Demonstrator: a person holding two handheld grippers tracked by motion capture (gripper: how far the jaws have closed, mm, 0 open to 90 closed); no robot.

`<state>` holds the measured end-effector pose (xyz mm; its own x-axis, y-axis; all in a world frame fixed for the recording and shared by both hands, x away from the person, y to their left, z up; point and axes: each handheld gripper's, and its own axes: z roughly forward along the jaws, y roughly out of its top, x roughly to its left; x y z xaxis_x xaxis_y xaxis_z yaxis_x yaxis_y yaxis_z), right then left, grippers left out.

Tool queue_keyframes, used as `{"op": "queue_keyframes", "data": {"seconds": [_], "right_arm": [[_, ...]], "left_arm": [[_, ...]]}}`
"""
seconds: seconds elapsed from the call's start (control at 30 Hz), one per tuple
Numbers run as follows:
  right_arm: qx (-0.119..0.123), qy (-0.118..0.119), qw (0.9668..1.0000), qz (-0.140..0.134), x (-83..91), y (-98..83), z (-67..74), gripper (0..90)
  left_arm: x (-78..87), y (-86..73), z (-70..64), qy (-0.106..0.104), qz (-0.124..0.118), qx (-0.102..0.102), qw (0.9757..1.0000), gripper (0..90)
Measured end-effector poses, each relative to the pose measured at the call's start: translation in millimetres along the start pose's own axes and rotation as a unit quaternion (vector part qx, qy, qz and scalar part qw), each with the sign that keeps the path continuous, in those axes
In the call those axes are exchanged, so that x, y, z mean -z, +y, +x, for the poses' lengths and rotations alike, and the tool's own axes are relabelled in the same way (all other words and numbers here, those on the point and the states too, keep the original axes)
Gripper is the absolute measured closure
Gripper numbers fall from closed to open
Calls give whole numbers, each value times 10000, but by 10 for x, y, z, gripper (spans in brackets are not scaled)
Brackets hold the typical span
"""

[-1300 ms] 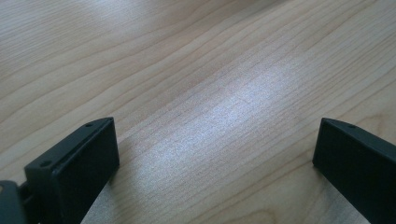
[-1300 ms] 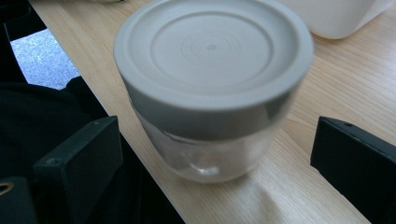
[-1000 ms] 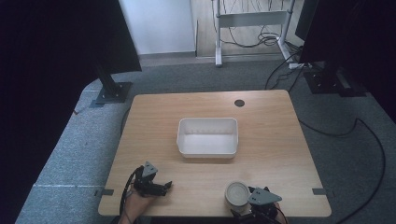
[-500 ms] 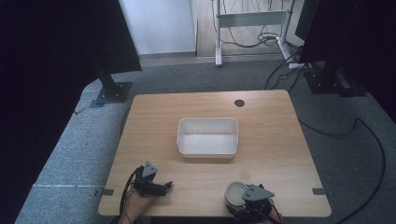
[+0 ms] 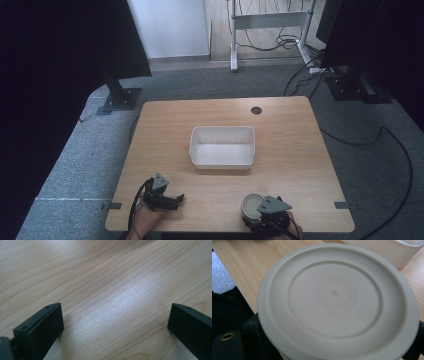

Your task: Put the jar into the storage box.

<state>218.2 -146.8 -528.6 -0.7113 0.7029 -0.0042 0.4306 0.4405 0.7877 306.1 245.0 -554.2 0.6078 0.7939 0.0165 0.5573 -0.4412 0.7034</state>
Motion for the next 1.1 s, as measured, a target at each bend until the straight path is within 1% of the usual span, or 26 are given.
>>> {"op": "queue_keyframes", "data": {"seconds": [0.3,0.67,1.1], "right_arm": [[-55,-20,10000,-59,20,62,-52,94],[-98,-34,9999,-82,5,164,-98,94],[-83,36,9999,-143,-85,346,-124,94]], "left_arm": [[0,0,0,0,1,2,10000,1],[0,0,0,0,1,-1,10000,0],[0,0,0,0,-1,0,10000,0]]}}
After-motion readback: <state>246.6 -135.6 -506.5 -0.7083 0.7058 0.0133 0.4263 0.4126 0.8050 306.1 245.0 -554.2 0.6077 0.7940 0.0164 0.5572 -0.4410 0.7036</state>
